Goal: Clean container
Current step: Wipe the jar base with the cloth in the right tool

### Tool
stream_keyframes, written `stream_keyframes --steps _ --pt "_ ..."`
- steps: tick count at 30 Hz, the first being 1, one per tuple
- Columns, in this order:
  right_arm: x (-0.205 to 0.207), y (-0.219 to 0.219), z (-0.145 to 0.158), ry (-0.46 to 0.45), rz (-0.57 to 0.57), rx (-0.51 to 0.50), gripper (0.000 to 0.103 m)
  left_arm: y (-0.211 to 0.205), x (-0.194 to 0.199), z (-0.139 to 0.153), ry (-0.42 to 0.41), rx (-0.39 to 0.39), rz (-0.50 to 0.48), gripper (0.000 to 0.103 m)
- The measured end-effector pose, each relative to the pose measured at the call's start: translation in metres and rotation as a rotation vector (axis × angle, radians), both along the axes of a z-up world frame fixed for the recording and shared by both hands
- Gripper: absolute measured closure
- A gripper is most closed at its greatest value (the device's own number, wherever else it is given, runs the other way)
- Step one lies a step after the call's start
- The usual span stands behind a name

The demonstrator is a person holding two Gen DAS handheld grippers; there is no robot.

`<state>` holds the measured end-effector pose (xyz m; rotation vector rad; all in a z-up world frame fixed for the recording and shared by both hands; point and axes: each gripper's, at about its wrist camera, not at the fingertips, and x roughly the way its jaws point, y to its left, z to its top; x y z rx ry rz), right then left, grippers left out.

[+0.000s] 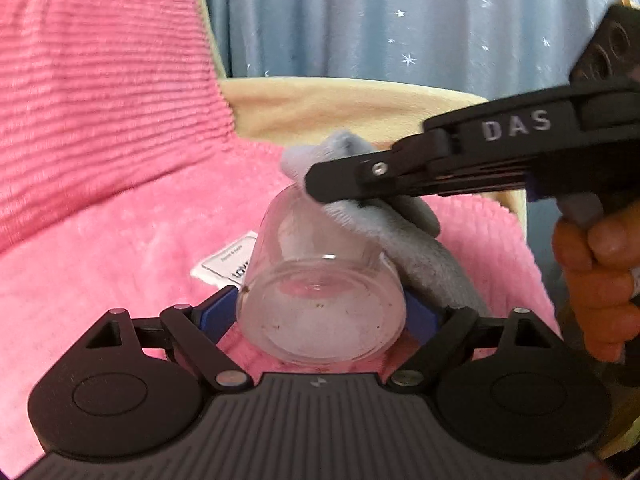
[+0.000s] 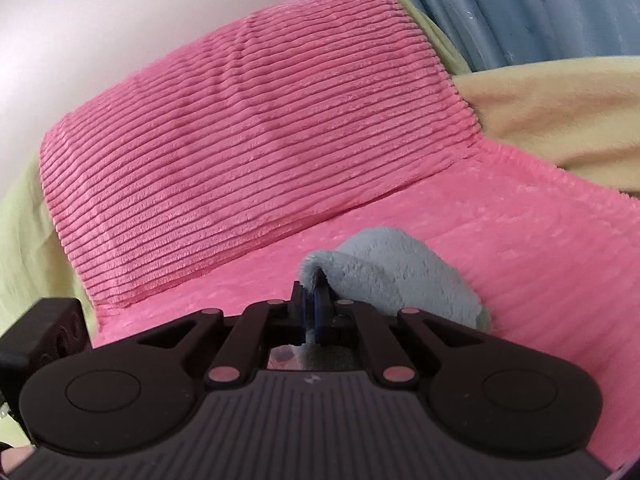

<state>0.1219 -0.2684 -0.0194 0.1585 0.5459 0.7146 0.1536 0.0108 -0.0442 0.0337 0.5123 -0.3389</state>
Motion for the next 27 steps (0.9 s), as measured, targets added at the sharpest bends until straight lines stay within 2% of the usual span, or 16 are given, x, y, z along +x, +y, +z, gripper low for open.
stream_keyframes --steps 2,5,9,13,14,16,19,23,24,27 --pt "-0.001 0.000 0.001 0.008 -0.006 0.004 0.102 -0.001 0.001 0.000 0.002 0.000 0.000 0.018" --pt "-0.003 0.001 0.001 0.019 0.006 0.005 0.100 -0.005 -0.002 0.001 -0.014 0.043 -0.001 0.018" --pt "-0.008 0.007 0.001 0.031 0.063 -0.001 0.100 -0.020 -0.009 0.000 -0.073 0.225 -0.009 0.018" --pt "-0.013 0.012 0.002 0.043 0.119 -0.006 0.102 -0.033 -0.015 -0.004 -0.114 0.330 -0.031 0.018" --pt "-0.013 0.012 0.002 0.045 0.121 -0.005 0.102 -0.037 -0.017 -0.006 -0.126 0.360 -0.038 0.018" --pt "-0.010 0.004 0.002 0.044 0.054 0.015 0.102 -0.045 -0.019 -0.008 -0.149 0.417 -0.052 0.018" --pt "-0.001 -0.006 0.002 0.042 -0.039 0.044 0.102 -0.043 -0.018 -0.008 -0.143 0.398 -0.051 0.018" --pt "0.005 0.000 0.001 0.022 -0.032 0.019 0.102 -0.035 -0.017 -0.004 -0.116 0.329 -0.037 0.017" --pt "0.004 0.000 0.001 0.020 -0.033 0.016 0.102 -0.031 -0.016 -0.001 -0.109 0.292 -0.034 0.017" --pt "0.003 0.002 0.002 0.015 -0.038 0.007 0.102 -0.012 -0.011 0.005 -0.053 0.116 -0.012 0.016"
